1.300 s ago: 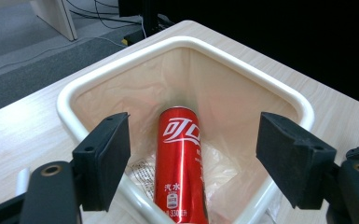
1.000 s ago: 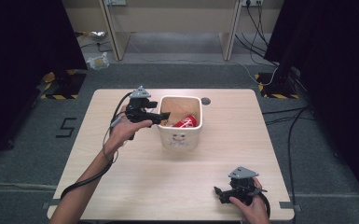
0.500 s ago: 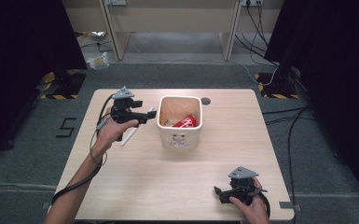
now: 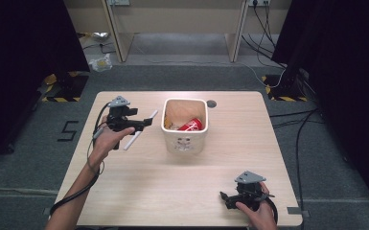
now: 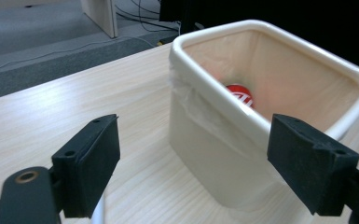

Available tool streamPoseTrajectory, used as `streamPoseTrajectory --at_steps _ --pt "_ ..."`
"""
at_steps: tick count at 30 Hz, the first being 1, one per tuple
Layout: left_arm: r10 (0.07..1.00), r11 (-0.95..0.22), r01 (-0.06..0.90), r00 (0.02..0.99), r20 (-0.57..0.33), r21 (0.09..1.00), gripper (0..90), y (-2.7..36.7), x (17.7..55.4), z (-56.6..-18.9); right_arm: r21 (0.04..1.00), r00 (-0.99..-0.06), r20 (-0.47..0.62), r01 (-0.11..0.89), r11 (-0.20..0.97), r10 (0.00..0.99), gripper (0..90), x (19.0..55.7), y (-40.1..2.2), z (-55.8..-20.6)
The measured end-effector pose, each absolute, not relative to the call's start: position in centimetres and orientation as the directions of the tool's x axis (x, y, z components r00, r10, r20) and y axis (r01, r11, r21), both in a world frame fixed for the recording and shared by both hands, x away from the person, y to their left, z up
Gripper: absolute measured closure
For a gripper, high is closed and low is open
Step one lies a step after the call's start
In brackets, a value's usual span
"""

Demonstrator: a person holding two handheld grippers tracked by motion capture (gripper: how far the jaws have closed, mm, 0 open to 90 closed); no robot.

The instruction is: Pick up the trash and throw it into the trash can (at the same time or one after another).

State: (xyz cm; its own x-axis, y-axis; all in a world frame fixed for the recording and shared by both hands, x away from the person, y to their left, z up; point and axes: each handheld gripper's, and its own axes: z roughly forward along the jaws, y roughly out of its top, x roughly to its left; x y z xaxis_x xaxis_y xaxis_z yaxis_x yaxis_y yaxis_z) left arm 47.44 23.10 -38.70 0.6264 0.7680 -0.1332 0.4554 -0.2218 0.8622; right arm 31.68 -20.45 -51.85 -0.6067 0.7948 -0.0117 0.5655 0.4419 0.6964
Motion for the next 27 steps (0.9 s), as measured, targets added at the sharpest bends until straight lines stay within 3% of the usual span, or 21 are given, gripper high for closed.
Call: streamPoseTrajectory --at_steps 27 --pt "0.845 -0.213 0.537 0.521 -0.122 0.816 22.3 25.7 51.0 -45.7 0.696 -0.609 -0.013 0.564 0.444 0.793 0.3 31.7 -20.5 -51.8"
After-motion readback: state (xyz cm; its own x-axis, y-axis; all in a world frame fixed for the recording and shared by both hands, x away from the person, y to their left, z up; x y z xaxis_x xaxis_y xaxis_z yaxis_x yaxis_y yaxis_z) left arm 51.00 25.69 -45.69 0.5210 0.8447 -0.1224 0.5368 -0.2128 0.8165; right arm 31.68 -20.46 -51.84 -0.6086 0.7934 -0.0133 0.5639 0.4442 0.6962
